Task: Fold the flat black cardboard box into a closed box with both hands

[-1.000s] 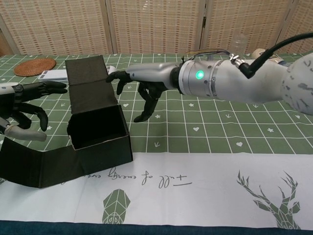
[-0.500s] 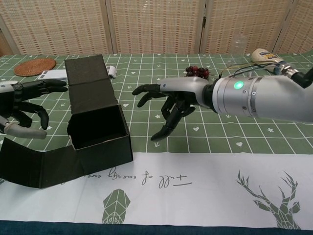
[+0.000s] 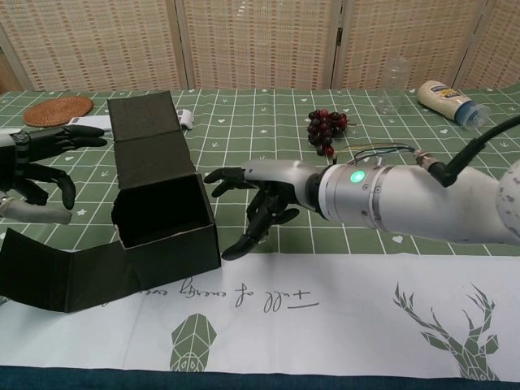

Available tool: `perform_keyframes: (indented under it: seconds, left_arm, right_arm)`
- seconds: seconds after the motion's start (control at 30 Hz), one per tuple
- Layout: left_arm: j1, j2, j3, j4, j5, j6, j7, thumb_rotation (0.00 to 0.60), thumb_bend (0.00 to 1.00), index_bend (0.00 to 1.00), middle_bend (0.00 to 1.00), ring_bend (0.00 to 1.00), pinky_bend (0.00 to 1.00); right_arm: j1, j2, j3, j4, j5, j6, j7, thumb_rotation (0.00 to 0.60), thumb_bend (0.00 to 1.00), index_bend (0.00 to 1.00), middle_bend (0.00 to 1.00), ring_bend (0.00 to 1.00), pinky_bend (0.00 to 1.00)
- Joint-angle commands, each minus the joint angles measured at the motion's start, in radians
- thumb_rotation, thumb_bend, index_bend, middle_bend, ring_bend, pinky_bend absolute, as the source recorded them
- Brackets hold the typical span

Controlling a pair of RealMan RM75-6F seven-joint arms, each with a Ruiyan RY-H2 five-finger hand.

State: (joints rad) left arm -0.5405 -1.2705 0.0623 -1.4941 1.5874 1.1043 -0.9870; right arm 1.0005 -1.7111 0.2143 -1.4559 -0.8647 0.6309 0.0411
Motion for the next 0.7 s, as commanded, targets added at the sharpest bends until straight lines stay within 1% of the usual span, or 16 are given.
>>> perform_keyframes:
  seconds: [0.03, 0.2, 0.3, 0.33, 0.43, 0.53, 0.6, 0.63, 0.67, 0.7]
  left_arm:
    - [0.003, 0.002, -0.001, 0.003, 0.001, 0.005, -0.007, 0.6, 0.14, 0.0, 0.0, 0.49, 0.88]
    - [0.01, 0.006, -0.002, 0.009, 0.005, 0.017, -0.017, 0.6, 0.14, 0.0, 0.0, 0.49, 0.88]
    - [0.017, 0.011, -0.004, 0.012, 0.004, 0.029, -0.022, 0.6, 0.14, 0.0, 0.0, 0.5, 0.88]
    - [0.02, 0.014, -0.006, 0.013, 0.003, 0.034, -0.024, 0.6, 0.14, 0.0, 0.0, 0.51, 0.88]
    - [0.033, 0.014, -0.018, 0.014, -0.009, 0.057, -0.018, 0.6, 0.14, 0.0, 0.0, 0.52, 0.88]
    - [0.051, 0.004, -0.037, 0.019, -0.033, 0.087, -0.009, 0.6, 0.14, 0.01, 0.0, 0.67, 0.88]
    - [0.059, 0.002, -0.045, 0.023, -0.041, 0.099, 0.0, 0.6, 0.14, 0.02, 0.0, 0.64, 0.89]
    - [0.064, 0.001, -0.05, 0.025, -0.047, 0.106, 0.006, 0.6, 0.14, 0.03, 0.0, 0.61, 0.89]
    - [0.069, -0.002, -0.056, 0.028, -0.052, 0.114, 0.014, 0.6, 0.14, 0.03, 0.0, 0.6, 0.89]
    - [0.072, -0.004, -0.062, 0.032, -0.057, 0.121, 0.023, 0.6, 0.14, 0.03, 0.0, 0.61, 0.89]
  right_arm:
    - [0.016, -0.04, 0.008, 0.034, 0.016, 0.012, -0.016, 0.6, 0.0, 0.0, 0.07, 0.73, 1.0]
    - [0.031, -0.097, 0.022, 0.079, 0.029, 0.019, -0.024, 0.6, 0.0, 0.0, 0.09, 0.73, 1.0]
    - [0.025, -0.137, 0.031, 0.105, 0.027, 0.059, -0.03, 0.6, 0.01, 0.01, 0.16, 0.74, 1.0]
    - [0.022, -0.149, 0.033, 0.113, 0.026, 0.076, -0.036, 0.6, 0.04, 0.03, 0.2, 0.74, 1.0]
    - [0.007, -0.176, 0.046, 0.125, 0.029, 0.121, -0.038, 0.6, 0.2, 0.16, 0.3, 0.78, 1.0]
    - [-0.017, -0.179, 0.061, 0.122, 0.035, 0.141, -0.019, 0.6, 0.25, 0.21, 0.33, 0.79, 1.0]
    - [-0.033, -0.172, 0.067, 0.115, 0.036, 0.147, -0.006, 0.6, 0.27, 0.23, 0.34, 0.8, 1.0]
    - [-0.044, -0.164, 0.072, 0.106, 0.038, 0.147, 0.006, 0.6, 0.27, 0.24, 0.35, 0.81, 1.0]
    - [-0.053, -0.156, 0.077, 0.098, 0.04, 0.147, 0.016, 0.6, 0.28, 0.25, 0.35, 0.81, 1.0]
    - [-0.062, -0.147, 0.081, 0.088, 0.039, 0.149, 0.026, 0.6, 0.28, 0.26, 0.35, 0.81, 1.0]
